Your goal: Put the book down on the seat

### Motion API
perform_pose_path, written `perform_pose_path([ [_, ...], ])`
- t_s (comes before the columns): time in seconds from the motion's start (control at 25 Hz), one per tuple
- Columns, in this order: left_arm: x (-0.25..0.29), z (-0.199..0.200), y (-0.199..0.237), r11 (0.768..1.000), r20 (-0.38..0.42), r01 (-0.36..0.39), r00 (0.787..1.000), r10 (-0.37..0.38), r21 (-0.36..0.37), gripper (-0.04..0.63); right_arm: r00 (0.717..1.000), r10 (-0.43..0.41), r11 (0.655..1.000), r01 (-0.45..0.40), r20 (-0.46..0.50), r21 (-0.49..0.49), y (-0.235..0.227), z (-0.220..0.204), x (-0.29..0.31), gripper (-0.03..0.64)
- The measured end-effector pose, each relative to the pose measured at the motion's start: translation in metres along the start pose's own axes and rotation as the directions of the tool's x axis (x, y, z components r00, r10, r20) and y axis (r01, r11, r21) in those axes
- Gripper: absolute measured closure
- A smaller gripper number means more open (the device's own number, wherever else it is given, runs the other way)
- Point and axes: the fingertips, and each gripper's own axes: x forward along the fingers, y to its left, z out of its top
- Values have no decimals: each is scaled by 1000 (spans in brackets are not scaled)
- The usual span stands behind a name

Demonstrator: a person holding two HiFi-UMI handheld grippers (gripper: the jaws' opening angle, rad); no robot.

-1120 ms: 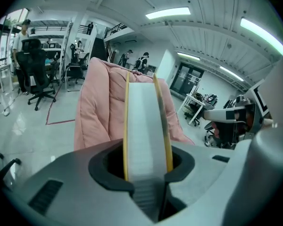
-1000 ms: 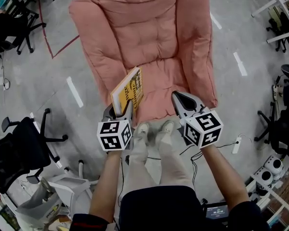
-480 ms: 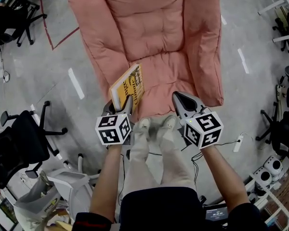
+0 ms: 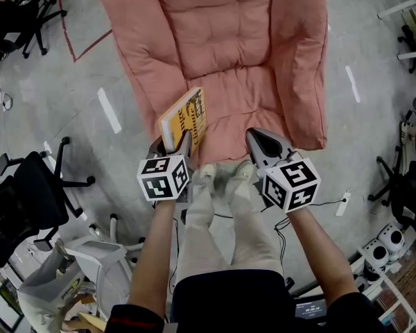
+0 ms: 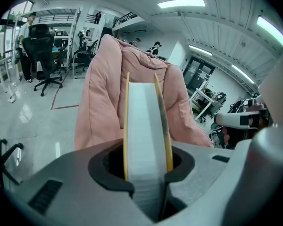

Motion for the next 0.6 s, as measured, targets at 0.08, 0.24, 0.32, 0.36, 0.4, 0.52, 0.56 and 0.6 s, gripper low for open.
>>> perform_pose_path([
  [0.08,4,-2,2,1000,-7,3,1000,-3,-14,449,1000,2,1000,-2,-10,0,0,-5,3,597],
  [0.24,12,-7,7,1000,-22,2,1000,-3,-28,449,1000,6,1000,-6,-27,0,0,-14,8,597],
  [0.32,16,-9,10,999,-30,2,1000,-3,-34,449,999,6,1000,-6,-33,5,0,-18,11,597],
  [0.36,17,-10,12,999,-33,2,999,-3,-38,449,999,7,1000,-7,-37,7,0,-20,13,597],
  [0.4,18,-11,13,999,-35,3,999,-4,-41,449,999,7,1000,-7,-40,10,0,-22,15,598],
  [0.52,23,-12,17,999,-43,-1,999,-1,-38,449,999,8,1000,-7,-49,20,0,-27,20,597],
  [0.56,25,-13,18,999,-47,-3,999,1,-35,449,999,8,1000,-6,-52,23,-1,-28,21,597],
  [0.6,27,-14,19,999,-50,-4,999,2,-34,449,998,8,1000,-6,-54,27,-1,-30,22,597],
])
